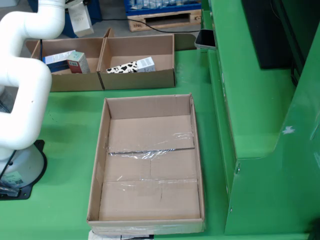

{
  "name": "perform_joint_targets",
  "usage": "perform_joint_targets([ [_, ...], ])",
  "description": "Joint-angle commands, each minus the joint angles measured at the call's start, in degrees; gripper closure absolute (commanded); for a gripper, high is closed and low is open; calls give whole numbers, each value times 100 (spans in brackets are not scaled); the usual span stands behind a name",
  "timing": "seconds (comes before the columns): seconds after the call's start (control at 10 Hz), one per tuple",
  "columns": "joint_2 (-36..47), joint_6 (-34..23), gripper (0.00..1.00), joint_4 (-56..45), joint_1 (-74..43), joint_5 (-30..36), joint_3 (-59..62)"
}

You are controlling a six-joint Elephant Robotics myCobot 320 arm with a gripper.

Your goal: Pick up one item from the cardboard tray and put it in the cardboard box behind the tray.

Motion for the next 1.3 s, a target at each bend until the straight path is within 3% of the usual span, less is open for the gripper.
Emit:
perform_joint_targets([
  [0.0,282,-129,100,-63,-112,705,175],
  [0.1,261,-244,100,-140,-167,1035,175],
  [0.4,227,-291,100,-149,-204,1171,175],
  [0.6,217,-591,100,-556,-324,1951,175],
  [1.1,121,-597,100,-466,-334,2013,175],
  [1.2,530,-1061,100,-429,-481,2672,-891],
])
